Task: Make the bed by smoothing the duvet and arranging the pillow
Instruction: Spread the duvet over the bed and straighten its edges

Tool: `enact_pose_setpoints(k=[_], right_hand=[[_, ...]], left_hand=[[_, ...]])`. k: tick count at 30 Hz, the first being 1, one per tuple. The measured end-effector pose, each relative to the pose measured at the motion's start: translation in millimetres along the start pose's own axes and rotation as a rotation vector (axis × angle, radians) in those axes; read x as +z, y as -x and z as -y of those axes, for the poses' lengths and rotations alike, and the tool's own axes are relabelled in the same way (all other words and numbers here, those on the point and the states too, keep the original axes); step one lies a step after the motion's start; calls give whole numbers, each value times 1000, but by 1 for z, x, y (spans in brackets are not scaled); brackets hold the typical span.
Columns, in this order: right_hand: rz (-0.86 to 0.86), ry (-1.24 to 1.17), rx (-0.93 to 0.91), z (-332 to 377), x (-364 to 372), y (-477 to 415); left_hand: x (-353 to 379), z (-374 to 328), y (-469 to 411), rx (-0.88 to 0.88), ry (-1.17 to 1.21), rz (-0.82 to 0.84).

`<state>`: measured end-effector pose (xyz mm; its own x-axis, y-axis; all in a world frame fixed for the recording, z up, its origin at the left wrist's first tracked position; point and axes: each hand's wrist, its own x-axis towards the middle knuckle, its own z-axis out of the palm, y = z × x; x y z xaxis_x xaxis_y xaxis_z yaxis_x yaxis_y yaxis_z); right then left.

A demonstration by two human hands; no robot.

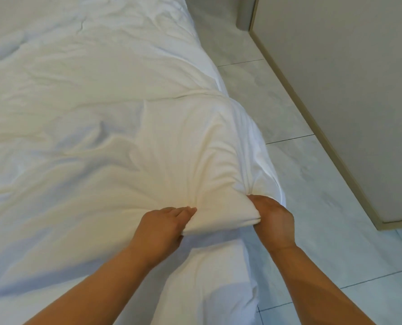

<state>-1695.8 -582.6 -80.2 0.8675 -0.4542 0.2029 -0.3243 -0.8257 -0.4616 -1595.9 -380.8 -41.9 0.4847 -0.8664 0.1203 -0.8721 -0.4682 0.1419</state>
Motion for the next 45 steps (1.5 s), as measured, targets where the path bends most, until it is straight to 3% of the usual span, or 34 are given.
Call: enact_pose_setpoints(k=[2, 7, 11, 14, 17, 18, 20, 24, 27, 29, 32, 34, 38, 40, 42, 45], right_hand=[[-48, 108, -65, -1, -18, 17], [-61, 100, -60, -8, -63, 72], [26, 169, 50, -16, -54, 117], [255, 76, 282, -17, -35, 124], [739, 204, 362, -23, -32, 124], [835, 226, 374, -24, -32, 123], [869, 215, 415, -23, -32, 111], [662, 138, 480, -4, -38, 49], [563, 63, 380, 16, -26, -12], [527, 37, 320, 21, -12, -58], [513, 71, 249, 21, 14, -129], [579, 63, 194, 23, 35, -167], [884, -14, 167, 21, 65, -217], [992, -31, 206, 21, 63, -235], [1103, 60, 163, 25, 59, -248], [1121, 46, 128, 36, 59, -251]], left_hand=[[-12, -18, 11, 10, 19, 8], [-29, -69, 39, 113, 89, -14], [6, -86, 61, 175, 54, 163], [23, -81, 66, 109, 155, 379], [18, -70, 64, 94, 199, 453], [17, -61, 64, 114, 240, 393], [11, -40, 60, 103, 359, 301], [-2, 30, 31, -125, 314, -116], [-16, 90, -9, -332, 101, -201], [-26, 123, -37, -490, 35, -134], [-29, 163, -68, -721, 81, 219], [-27, 186, -75, -799, 278, 436], [-32, 220, -72, -1059, 666, 473], [-32, 233, -68, -1070, 610, 499], [-30, 237, -66, -975, 533, 548], [-21, 231, -60, -836, 584, 642]])
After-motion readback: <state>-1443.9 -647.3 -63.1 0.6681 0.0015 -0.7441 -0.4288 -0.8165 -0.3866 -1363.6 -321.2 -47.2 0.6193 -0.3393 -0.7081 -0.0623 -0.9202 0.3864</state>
